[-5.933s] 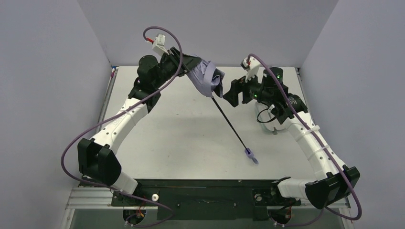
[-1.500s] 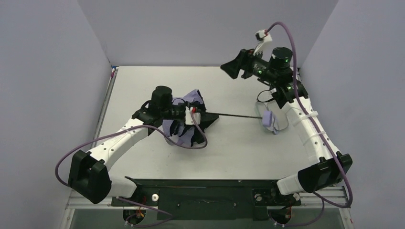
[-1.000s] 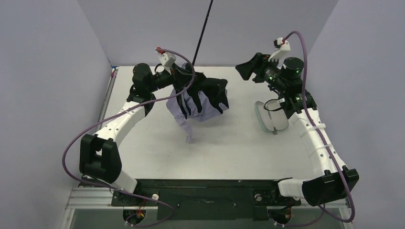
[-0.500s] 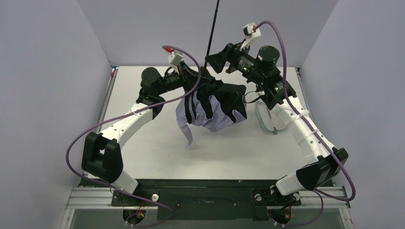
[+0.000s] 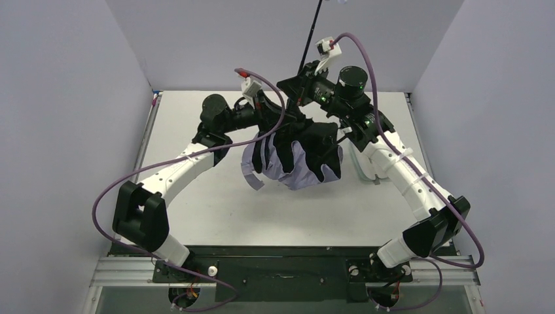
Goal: Open the umbrella
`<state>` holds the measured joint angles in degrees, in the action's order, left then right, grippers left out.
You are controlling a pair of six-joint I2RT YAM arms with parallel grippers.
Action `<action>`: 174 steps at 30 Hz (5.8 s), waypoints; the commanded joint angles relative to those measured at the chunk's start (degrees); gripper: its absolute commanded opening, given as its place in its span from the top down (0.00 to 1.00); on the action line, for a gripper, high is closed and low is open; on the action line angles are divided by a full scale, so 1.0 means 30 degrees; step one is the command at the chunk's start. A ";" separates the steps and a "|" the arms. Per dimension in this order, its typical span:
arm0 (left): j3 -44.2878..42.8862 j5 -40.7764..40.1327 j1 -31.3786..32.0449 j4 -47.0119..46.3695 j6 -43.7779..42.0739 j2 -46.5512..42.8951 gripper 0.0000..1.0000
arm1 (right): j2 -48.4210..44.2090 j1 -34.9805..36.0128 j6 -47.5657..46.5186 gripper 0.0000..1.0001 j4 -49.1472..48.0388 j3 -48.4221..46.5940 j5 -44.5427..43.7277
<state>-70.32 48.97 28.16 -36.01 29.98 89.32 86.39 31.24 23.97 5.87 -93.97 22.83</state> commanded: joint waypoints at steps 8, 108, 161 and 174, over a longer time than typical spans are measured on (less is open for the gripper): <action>-0.1666 -0.0390 -0.0958 0.7941 -0.5846 -0.1683 0.29 | -0.0703 -0.0219 -0.3278 1.00 0.0231 -0.0520 -0.1337; 0.0847 -0.3819 0.1244 1.9067 -1.8689 -0.1954 1.00 | -0.3881 -0.2170 -0.6840 1.00 -0.1503 0.2344 0.0050; -0.2612 -0.9623 -0.2879 0.9544 0.0518 0.3655 0.68 | -0.3847 -0.0542 -0.5545 1.00 -0.3151 0.2575 0.1753; -0.0602 -0.2295 -0.2826 -0.2724 0.6560 0.2186 0.50 | -0.3369 -0.0526 -0.5954 1.00 -0.2768 0.2486 0.2163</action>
<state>-72.97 35.62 19.66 -27.70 42.17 99.46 76.71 29.32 6.85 3.11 -82.83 28.56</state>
